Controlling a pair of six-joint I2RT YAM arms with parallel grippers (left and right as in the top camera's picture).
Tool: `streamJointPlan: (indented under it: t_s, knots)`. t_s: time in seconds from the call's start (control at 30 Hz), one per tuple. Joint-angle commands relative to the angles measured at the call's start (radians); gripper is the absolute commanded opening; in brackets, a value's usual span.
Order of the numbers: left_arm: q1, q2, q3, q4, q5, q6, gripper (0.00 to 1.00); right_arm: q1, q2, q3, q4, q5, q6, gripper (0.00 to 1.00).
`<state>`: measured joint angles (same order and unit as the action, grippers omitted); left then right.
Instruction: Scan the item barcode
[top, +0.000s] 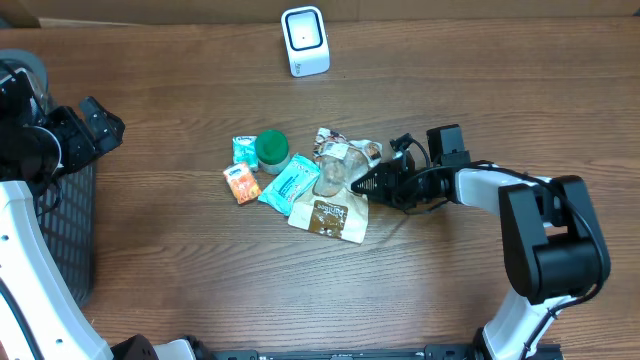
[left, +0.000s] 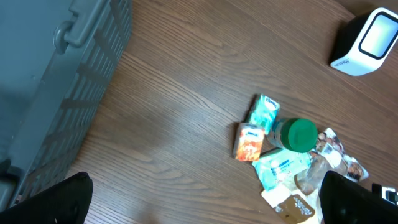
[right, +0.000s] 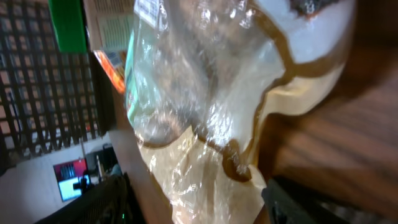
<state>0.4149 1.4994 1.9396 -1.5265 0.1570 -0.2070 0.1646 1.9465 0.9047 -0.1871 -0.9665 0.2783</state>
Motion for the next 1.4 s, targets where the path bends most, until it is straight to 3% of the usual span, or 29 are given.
streamJointPlan:
  t_s: [0.0, 0.2, 0.4, 0.63, 0.83, 1.0, 1.3, 1.37]
  knots:
    - [0.004, -0.015, 0.006, 0.002, -0.003, -0.010, 1.00, 0.048, 0.028, -0.016, 0.106, -0.031, 0.071, 0.68]
    - [0.004, -0.015, 0.006, 0.002, -0.003, -0.010, 1.00, 0.150, 0.025, -0.005, 0.370, -0.110, 0.216, 0.60]
    - [0.004, -0.015, 0.006, 0.002, -0.003, -0.010, 1.00, 0.167, 0.011, 0.040, 0.403, -0.094, 0.300, 0.57]
    - [0.004, -0.015, 0.006, 0.002, -0.003, -0.010, 0.99, 0.223, 0.011, 0.039, 0.163, 0.323, 0.494, 0.56]
    - [0.004, -0.015, 0.006, 0.002, -0.003, -0.010, 1.00, 0.232, 0.011, 0.039, 0.039, 0.409, 0.564, 0.57]
    - [0.004, -0.015, 0.006, 0.002, -0.003, -0.010, 1.00, 0.275, 0.020, 0.039, 0.038, 0.470, 0.590, 0.58]
    - [0.004, -0.015, 0.006, 0.002, -0.003, -0.010, 1.00, 0.397, 0.214, 0.039, 0.378, 0.481, 0.685, 0.57]
    - [0.004, -0.015, 0.006, 0.002, -0.003, -0.010, 1.00, 0.420, 0.232, 0.039, 0.454, 0.483, 0.710, 0.48]
